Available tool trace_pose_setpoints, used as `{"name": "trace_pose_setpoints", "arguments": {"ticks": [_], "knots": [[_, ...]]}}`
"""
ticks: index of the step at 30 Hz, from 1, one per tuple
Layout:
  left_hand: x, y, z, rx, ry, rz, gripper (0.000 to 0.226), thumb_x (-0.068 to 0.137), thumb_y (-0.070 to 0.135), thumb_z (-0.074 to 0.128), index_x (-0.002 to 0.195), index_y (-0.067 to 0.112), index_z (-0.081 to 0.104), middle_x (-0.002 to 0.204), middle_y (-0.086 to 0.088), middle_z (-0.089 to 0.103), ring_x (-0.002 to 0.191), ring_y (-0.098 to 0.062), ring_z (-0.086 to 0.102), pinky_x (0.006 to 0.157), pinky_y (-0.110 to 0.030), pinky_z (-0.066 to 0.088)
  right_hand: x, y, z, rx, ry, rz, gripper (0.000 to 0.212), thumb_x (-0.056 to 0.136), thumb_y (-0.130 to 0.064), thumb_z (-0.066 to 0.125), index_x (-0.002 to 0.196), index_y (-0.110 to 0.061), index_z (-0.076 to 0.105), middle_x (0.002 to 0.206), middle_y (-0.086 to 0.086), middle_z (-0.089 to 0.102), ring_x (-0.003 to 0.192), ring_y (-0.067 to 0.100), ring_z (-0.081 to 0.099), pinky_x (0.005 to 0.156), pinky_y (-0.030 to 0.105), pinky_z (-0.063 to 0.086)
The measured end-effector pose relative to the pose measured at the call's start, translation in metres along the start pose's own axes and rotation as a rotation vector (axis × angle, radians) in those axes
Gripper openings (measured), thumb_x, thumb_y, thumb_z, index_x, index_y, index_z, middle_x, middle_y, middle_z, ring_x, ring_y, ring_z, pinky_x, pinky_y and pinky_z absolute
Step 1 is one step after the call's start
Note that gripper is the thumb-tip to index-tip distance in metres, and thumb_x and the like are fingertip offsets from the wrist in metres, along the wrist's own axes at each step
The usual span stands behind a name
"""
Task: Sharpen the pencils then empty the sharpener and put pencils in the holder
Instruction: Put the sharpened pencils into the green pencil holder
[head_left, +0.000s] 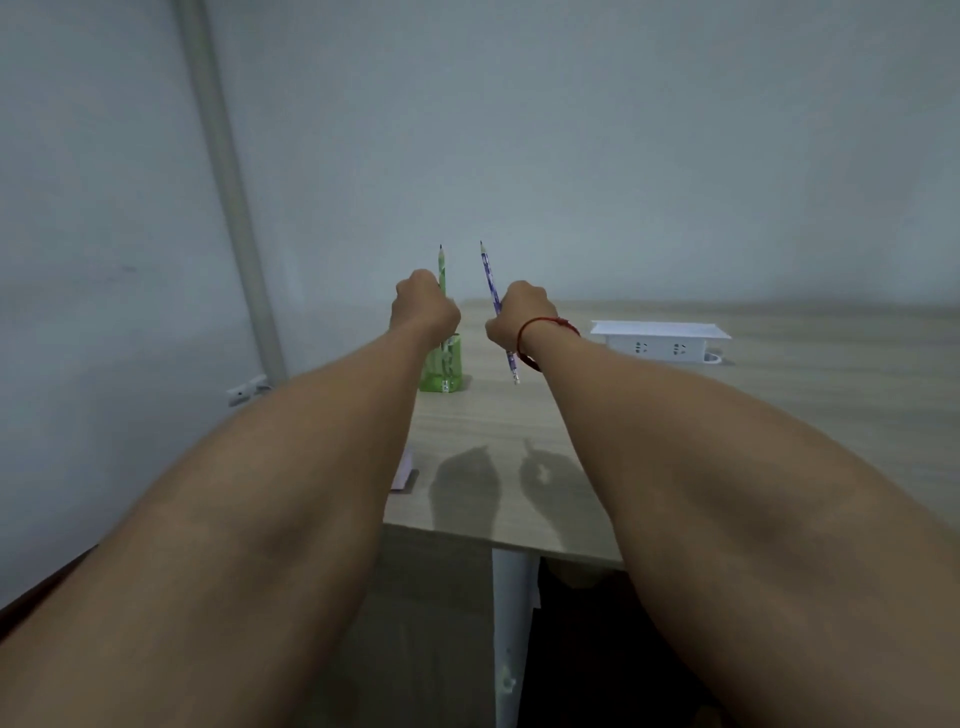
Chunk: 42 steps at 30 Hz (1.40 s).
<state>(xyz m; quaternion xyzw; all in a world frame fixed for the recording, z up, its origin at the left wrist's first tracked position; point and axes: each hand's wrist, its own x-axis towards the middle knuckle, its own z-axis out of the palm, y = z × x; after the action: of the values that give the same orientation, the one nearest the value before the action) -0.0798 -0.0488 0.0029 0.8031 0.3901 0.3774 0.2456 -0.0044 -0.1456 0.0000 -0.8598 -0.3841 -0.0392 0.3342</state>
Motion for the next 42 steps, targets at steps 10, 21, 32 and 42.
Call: {"name": "trace_pose_setpoints", "arguments": {"ticks": [10, 21, 32, 42], "knots": [[0.081, -0.039, -0.005, 0.02, 0.112, -0.005, 0.018, 0.087, 0.014, 0.058, 0.1, 0.002, 0.06, 0.106, -0.016, 0.063, 0.091, -0.034, 0.064, 0.073, -0.037, 0.052, 0.078, -0.049, 0.05, 0.057, -0.008, -0.076, 0.03, 0.088, -0.016, 0.053, 0.063, -0.015, 0.037, 0.082, 0.007, 0.05, 0.067, 0.025, 0.049, 0.059, 0.028, 0.04], [0.171, -0.077, 0.029, -0.098, 0.284, 0.108, 0.031, 0.085, 0.013, 0.055, 0.115, 0.01, 0.047, 0.102, -0.014, 0.064, 0.086, -0.029, 0.065, 0.079, -0.042, 0.056, 0.165, -0.059, 0.097, 0.266, 0.126, -0.132, 0.034, 0.089, -0.017, 0.056, 0.12, -0.008, 0.046, 0.115, 0.011, 0.058, 0.089, 0.028, 0.057, 0.08, 0.035, 0.05], [0.191, -0.114, 0.064, -0.145, 0.276, 0.126, 0.022, 0.089, 0.02, 0.052, 0.107, 0.008, 0.053, 0.1, -0.015, 0.064, 0.083, -0.026, 0.064, 0.075, -0.038, 0.056, 0.193, -0.051, 0.147, 0.304, 0.179, -0.114, 0.022, 0.092, -0.017, 0.052, 0.11, -0.006, 0.054, 0.11, 0.011, 0.063, 0.08, 0.023, 0.053, 0.069, 0.028, 0.044], [0.182, -0.132, 0.068, -0.072, 0.212, 0.091, 0.015, 0.087, 0.011, 0.053, 0.094, -0.001, 0.059, 0.092, -0.018, 0.063, 0.074, -0.026, 0.057, 0.076, -0.042, 0.056, 0.18, -0.037, 0.161, 0.203, 0.13, -0.104, 0.035, 0.092, -0.012, 0.053, 0.123, -0.005, 0.042, 0.116, 0.015, 0.057, 0.099, 0.033, 0.061, 0.071, 0.031, 0.044]]}}
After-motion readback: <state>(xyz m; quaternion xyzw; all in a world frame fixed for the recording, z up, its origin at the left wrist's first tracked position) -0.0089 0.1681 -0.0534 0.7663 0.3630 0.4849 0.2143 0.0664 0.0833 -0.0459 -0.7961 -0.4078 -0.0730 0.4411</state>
